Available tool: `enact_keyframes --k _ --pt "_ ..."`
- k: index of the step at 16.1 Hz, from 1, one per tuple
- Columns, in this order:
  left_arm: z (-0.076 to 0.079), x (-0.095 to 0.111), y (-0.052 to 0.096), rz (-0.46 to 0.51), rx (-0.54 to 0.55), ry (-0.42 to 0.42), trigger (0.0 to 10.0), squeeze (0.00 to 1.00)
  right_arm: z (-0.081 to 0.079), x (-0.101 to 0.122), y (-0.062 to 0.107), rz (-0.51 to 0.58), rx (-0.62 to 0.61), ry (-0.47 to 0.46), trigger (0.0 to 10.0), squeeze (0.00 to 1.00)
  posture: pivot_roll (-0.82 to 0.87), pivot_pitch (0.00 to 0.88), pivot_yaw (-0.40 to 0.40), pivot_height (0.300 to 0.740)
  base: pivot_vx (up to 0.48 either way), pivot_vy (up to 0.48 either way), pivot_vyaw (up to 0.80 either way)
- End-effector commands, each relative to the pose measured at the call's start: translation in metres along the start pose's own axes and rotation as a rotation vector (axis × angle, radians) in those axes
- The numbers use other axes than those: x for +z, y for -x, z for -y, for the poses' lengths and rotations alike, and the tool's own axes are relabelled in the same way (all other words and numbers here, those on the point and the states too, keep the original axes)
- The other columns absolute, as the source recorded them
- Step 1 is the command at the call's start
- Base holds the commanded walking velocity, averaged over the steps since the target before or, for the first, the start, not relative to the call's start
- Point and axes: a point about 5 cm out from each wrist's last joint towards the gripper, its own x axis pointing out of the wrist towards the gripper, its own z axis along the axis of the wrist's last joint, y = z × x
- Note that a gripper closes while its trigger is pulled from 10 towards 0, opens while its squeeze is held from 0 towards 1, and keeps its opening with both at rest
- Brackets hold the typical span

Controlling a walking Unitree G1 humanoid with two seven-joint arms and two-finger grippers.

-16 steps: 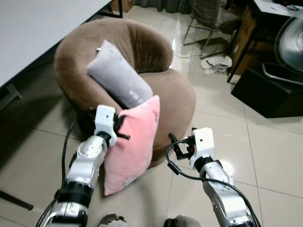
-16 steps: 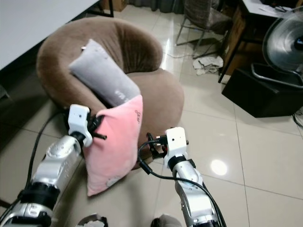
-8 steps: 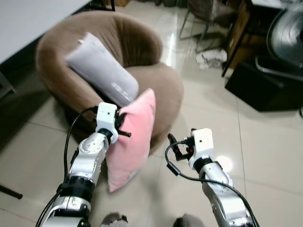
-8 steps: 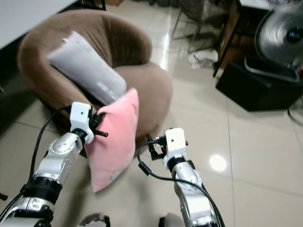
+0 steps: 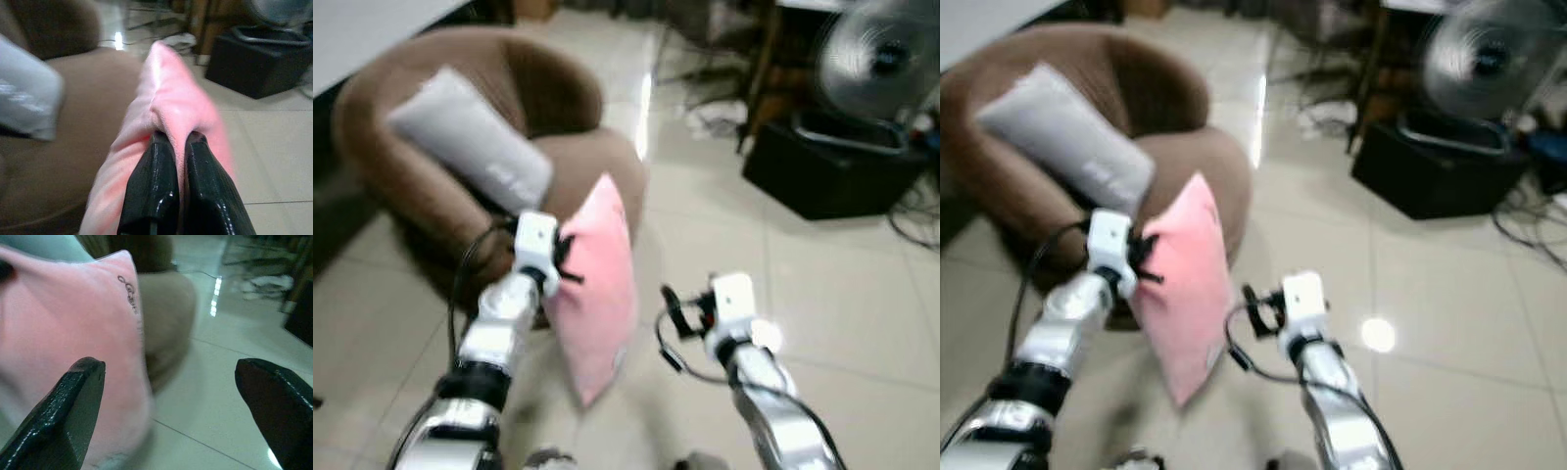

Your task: Move the pillow to the sofa from floor

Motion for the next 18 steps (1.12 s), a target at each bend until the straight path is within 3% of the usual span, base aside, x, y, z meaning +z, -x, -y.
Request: enact_keyframes --k 1,3,9,18 --pt "0.0 0.014 -0.003 0.045 -0.025 -0.044 0.0 0.0 0.0 0.005 -0.002 0.019 -0.009 0.001 10.0 0.0 -0.08 0.112 0.008 0.74 0.0 0.0 0.0" --pt "-0.001 0.015 -0.003 0.06 -0.032 -0.075 0.0 0.0 0.0 0.005 -0.002 0.017 -0.011 0.001 10.0 0.0 -0.08 0.113 0.01 0.74 0.0 0.0 0.0" --pt "0.007 0.018 -0.007 0.061 -0.118 -0.139 0.0 0.0 0.005 0.003 -0.004 0.012 -0.02 0.014 10.0 0.0 -0.08 0.091 0.031 0.74 0.48 0.0 0.0" --pt "0.021 0.016 -0.008 0.065 -0.222 -0.186 0.0 0.0 -0.004 0.003 -0.009 0.015 -0.003 0.011 10.0 0.0 -0.09 0.089 0.048 0.74 0.479 0.0 0.0"
